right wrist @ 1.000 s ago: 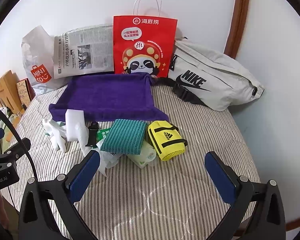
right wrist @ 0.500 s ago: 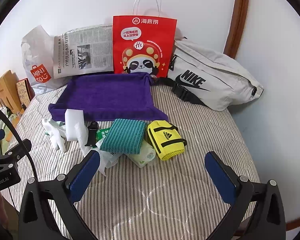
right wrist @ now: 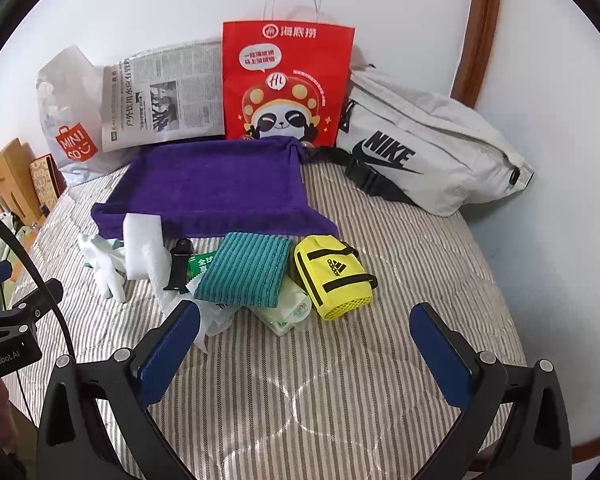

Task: Organize soft objects
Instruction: 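Grasp the white gloves with the left tool while the right tool grasps the yellow adidas pouch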

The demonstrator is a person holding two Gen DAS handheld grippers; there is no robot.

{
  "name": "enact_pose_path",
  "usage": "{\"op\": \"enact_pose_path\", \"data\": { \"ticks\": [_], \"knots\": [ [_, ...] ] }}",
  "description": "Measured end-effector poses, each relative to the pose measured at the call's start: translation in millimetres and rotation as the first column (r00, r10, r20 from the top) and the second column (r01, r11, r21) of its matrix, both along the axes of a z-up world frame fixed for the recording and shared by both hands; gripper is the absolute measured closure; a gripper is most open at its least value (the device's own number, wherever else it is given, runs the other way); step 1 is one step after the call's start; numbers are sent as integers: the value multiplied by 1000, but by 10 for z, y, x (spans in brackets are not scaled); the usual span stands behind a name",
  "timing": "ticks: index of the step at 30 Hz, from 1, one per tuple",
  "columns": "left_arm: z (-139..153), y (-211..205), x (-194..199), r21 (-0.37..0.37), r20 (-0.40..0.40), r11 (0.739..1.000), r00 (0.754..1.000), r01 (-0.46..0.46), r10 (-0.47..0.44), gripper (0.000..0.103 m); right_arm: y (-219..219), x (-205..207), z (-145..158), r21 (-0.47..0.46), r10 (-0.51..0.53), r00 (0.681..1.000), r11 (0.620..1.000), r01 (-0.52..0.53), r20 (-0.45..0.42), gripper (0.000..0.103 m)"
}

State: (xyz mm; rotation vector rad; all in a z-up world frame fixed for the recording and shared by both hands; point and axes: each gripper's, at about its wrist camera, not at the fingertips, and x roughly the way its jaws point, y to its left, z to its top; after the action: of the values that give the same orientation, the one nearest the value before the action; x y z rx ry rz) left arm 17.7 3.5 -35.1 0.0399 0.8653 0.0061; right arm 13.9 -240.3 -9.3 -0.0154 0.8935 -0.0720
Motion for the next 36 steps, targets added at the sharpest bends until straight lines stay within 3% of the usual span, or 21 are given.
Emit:
{"op": "enact_pose_path", "data": {
  "ticks": [8,12,25,29,31,36],
  "knots": [
    [-496,340,379,-53,-120,997,992,-49,43,0,-16,229,-274,0,3,998,1000,-3,-57,0],
    [-741,481,589,-50,-139,996,988,-71,64,0,27,342,-417,-11,19,996,1000,-20,-89,0],
    [-1187,413,1125,-24,-126,999,992,-33,30,1,-72,699,-770,-30,-3,984,1000,-2,-178,0],
    [-1301,411,1195,-19,-142,999,990,-29,26,0,-174,752,-847,-17,-12,982,1000,9,-189,0],
    [-1292,465,1176,-55,-119,998,993,-32,25,0,-217,775,-890,-18,-18,981,1000,15,-194,0],
    [-1302,446,1132,-39,-94,999,996,-8,4,0,-281,839,-955,8,-15,981,1000,17,-193,0]
  ]
}}
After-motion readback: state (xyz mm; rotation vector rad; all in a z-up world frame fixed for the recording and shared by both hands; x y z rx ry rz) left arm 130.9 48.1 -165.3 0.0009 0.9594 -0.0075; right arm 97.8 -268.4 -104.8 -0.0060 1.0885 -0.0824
